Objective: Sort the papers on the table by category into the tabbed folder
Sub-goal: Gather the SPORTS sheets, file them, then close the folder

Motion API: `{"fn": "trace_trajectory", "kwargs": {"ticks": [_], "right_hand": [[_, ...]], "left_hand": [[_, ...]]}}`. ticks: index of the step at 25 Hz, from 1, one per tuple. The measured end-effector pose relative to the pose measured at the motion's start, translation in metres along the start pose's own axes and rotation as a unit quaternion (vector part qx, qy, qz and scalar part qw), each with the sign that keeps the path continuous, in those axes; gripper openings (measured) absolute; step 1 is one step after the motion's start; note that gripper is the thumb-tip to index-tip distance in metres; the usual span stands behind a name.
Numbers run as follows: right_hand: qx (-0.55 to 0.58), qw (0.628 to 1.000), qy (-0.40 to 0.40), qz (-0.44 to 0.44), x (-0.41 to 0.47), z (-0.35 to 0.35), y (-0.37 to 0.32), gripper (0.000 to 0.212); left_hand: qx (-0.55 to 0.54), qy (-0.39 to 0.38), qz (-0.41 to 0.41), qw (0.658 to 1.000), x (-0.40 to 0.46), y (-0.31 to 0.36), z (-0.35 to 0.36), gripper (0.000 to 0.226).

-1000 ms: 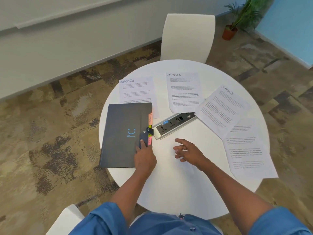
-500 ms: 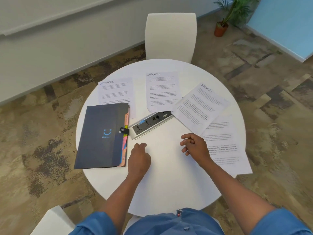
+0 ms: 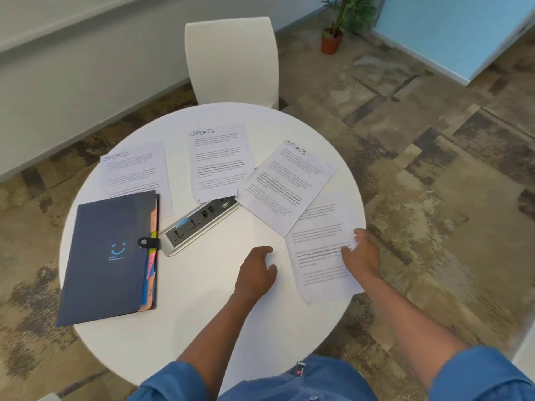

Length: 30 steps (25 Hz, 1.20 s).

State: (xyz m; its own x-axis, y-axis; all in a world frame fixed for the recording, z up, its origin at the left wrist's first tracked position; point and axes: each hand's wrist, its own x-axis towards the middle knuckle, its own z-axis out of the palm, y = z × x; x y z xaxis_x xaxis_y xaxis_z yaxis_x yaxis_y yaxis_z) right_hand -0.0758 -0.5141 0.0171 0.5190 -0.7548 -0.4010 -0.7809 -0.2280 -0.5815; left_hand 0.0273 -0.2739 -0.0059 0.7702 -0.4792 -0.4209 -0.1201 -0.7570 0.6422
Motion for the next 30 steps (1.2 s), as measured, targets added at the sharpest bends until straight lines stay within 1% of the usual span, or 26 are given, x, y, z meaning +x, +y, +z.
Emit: {"fn": "trace_trajectory", "kwargs": {"ticks": [3, 6, 10, 13, 14, 17, 18, 19, 21, 24, 26, 29, 30], "right_hand": [[-0.038, 0.998, -0.007, 0.051, 0.006, -0.006, 0.019, 0.060], [-0.029, 0.996, -0.018, 0.088, 0.005, -0.002, 0.028, 0.056], [-0.023, 0.993, 0.002, 0.114, 0.001, -0.002, 0.033, 0.043], [-0.010, 0.993, -0.013, 0.116, 0.000, 0.000, 0.038, 0.040], [0.004, 0.992, -0.026, 0.119, -0.002, 0.000, 0.038, 0.036], [0.052, 0.988, -0.077, 0.124, -0.008, 0.002, 0.040, 0.008], [0.073, 0.984, -0.099, 0.130, -0.011, 0.001, 0.040, 0.006], [0.096, 0.978, -0.124, 0.140, -0.015, 0.001, 0.040, 0.010], [0.137, 0.962, -0.175, 0.161, -0.022, 0.000, 0.041, 0.007], [0.168, 0.939, -0.238, 0.181, -0.031, 0.007, 0.043, 0.014], [0.168, 0.929, -0.272, 0.186, -0.035, 0.015, 0.044, 0.015], [0.150, 0.916, -0.323, 0.185, -0.043, 0.030, 0.040, 0.015], [0.141, 0.910, -0.342, 0.185, -0.046, 0.035, 0.037, 0.017]], "left_hand": [[0.014, -0.056, 0.019, 0.998, 0.007, 0.017, 0.015, 0.057], [0.021, -0.081, 0.029, 0.996, 0.008, 0.024, 0.021, 0.062], [0.010, -0.086, 0.024, 0.996, 0.009, 0.024, 0.021, 0.063], [-0.017, -0.071, 0.000, 0.997, 0.009, 0.021, 0.022, 0.062], [-0.027, -0.063, -0.009, 0.998, 0.007, 0.022, 0.022, 0.060], [-0.043, -0.033, -0.040, 0.998, 0.003, 0.023, 0.019, 0.056], [-0.044, -0.025, -0.049, 0.998, 0.001, 0.022, 0.017, 0.054], [-0.045, -0.017, -0.057, 0.997, 0.000, 0.019, 0.016, 0.053], [-0.044, -0.006, -0.070, 0.997, -0.002, 0.012, 0.013, 0.053], [-0.061, -0.002, -0.096, 0.994, -0.007, -0.003, 0.003, 0.048], [-0.109, -0.012, -0.139, 0.984, -0.012, -0.015, -0.005, 0.046], [-0.186, -0.027, -0.193, 0.963, -0.021, -0.042, -0.021, 0.049], [-0.204, -0.035, -0.204, 0.957, -0.027, -0.048, -0.028, 0.044]]}}
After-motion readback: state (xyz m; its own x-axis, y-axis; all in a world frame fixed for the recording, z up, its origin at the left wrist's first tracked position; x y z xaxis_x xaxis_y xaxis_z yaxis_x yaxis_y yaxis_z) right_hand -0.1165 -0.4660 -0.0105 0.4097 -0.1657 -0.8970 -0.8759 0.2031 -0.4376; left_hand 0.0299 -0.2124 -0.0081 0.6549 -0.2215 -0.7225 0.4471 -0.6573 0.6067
